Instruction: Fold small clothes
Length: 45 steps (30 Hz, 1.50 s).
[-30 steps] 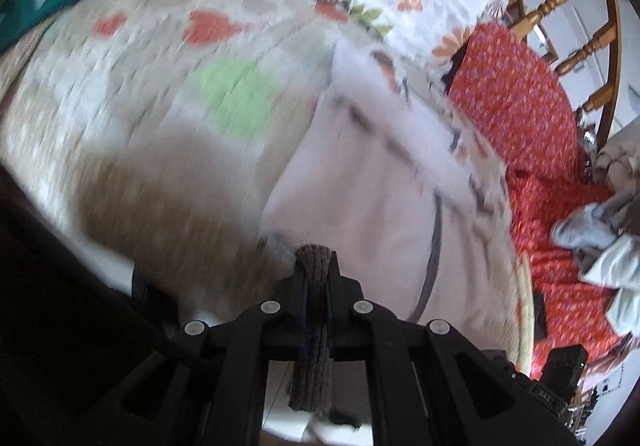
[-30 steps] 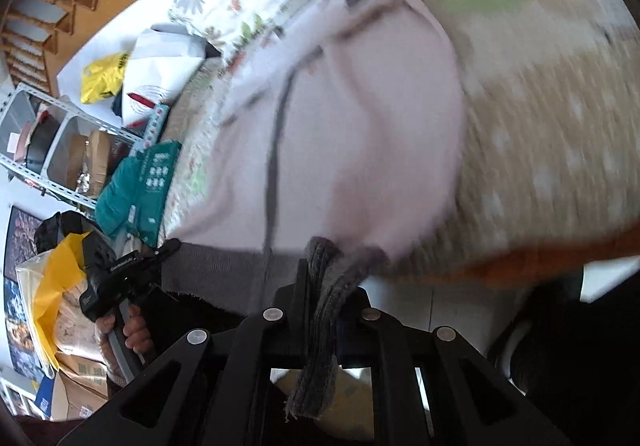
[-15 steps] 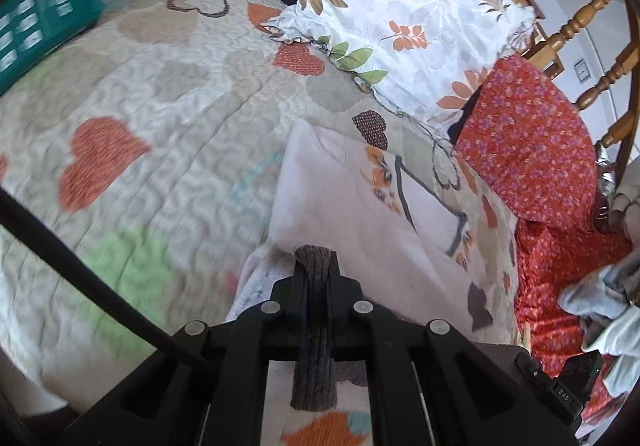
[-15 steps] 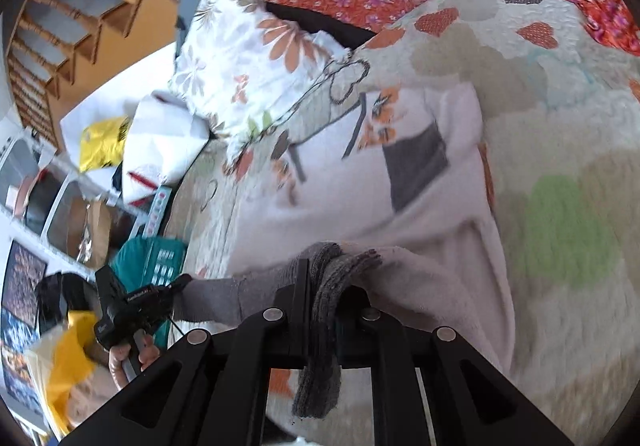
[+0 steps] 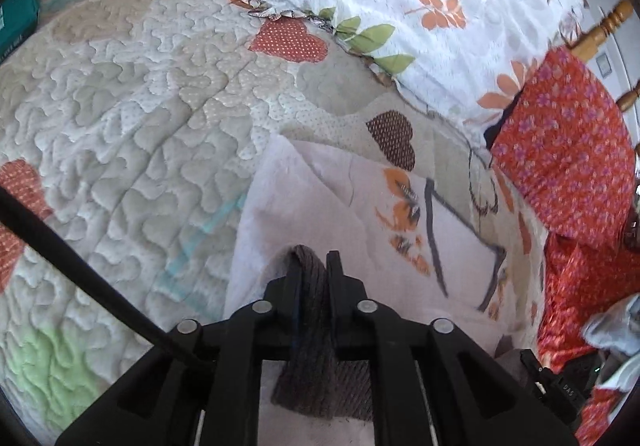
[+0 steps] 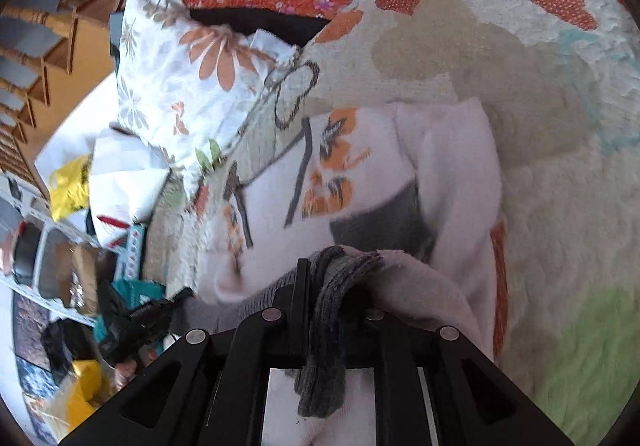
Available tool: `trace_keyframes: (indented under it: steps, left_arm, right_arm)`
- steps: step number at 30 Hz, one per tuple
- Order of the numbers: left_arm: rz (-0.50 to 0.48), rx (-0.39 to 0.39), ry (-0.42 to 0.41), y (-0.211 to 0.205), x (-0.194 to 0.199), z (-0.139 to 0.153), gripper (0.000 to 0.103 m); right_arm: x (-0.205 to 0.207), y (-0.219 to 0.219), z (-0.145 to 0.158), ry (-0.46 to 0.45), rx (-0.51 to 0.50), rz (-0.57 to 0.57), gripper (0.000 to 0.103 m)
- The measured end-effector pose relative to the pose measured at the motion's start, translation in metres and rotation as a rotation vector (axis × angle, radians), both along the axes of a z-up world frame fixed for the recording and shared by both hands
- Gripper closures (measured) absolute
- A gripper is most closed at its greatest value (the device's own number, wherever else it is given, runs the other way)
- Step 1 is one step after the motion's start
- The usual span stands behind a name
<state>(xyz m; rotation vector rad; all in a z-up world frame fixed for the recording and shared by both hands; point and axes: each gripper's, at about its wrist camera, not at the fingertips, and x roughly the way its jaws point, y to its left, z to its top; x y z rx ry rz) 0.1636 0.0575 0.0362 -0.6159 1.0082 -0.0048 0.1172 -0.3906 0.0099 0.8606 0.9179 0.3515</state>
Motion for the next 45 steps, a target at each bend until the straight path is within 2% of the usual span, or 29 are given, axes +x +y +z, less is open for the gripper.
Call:
trace_keyframes:
  steps: [1, 2, 4, 5, 8, 12, 16, 19, 21, 23, 25, 27, 34, 37, 40, 45]
  left_arm:
    - [0.007, -0.01, -0.011, 0.0, 0.002, 0.001, 0.074]
    - [0.024, -0.009, -0.031, 0.001, 0.002, 0.003, 0.057]
    - [0.063, 0.025, -0.066, 0.004, 0.001, 0.01, 0.044]
    - [0.078, 0.042, -0.079, 0.005, 0.001, 0.013, 0.042]
    - [0.094, 0.043, -0.088, 0.01, 0.0, 0.018, 0.04]
    - [0.083, 0.045, -0.074, 0.014, -0.004, 0.02, 0.04]
    - [0.075, 0.045, -0.096, 0.018, -0.016, 0.03, 0.04]
    - [0.055, 0.073, -0.11, 0.021, -0.028, 0.037, 0.04]
    - [0.041, 0.119, -0.118, 0.021, -0.037, 0.039, 0.038]
    - [0.041, 0.188, -0.107, 0.023, -0.042, 0.04, 0.038]
    - [0.057, 0.214, -0.093, 0.03, -0.044, 0.039, 0.038]
    - [0.078, 0.192, -0.08, 0.041, -0.044, 0.038, 0.037]
    - [0.129, 0.162, -0.05, 0.07, -0.051, 0.034, 0.036]
    - [0.119, 0.175, -0.043, 0.073, -0.054, 0.034, 0.036]
    - [0.109, 0.208, -0.044, 0.075, -0.056, 0.036, 0.036]
    - [0.092, 0.233, -0.019, 0.078, -0.059, 0.03, 0.035]
  right_arm:
    - [0.003, -0.004, -0.003, -0.005, 0.022, -0.017, 0.081]
    - [0.007, -0.01, -0.006, -0.008, 0.037, -0.044, 0.075]
    - [0.009, -0.019, -0.007, -0.019, 0.031, -0.099, 0.047]
    - [0.009, -0.025, -0.007, -0.027, 0.033, -0.125, 0.046]
    - [0.01, -0.03, -0.003, -0.032, 0.03, -0.14, 0.045]
    - [0.005, -0.025, 0.01, -0.06, -0.04, -0.133, 0.045]
    - [-0.004, -0.01, 0.031, -0.129, -0.177, -0.128, 0.045]
    - [-0.018, 0.002, 0.048, -0.201, -0.312, -0.154, 0.045]
    - [-0.026, 0.016, 0.055, -0.237, -0.365, -0.131, 0.045]
    - [-0.03, 0.038, 0.054, -0.253, -0.368, -0.029, 0.046]
    - [-0.031, 0.069, 0.047, -0.243, -0.345, 0.095, 0.055]
    - [-0.025, 0.103, 0.039, -0.225, -0.348, 0.201, 0.062]
    - [0.02, 0.24, 0.018, -0.203, -0.446, 0.499, 0.065]
    - [0.044, 0.286, 0.012, -0.201, -0.553, 0.54, 0.065]
    - [0.072, 0.319, 0.01, -0.188, -0.65, 0.523, 0.065]
    - [0.105, 0.343, 0.01, -0.14, -0.747, 0.486, 0.065]
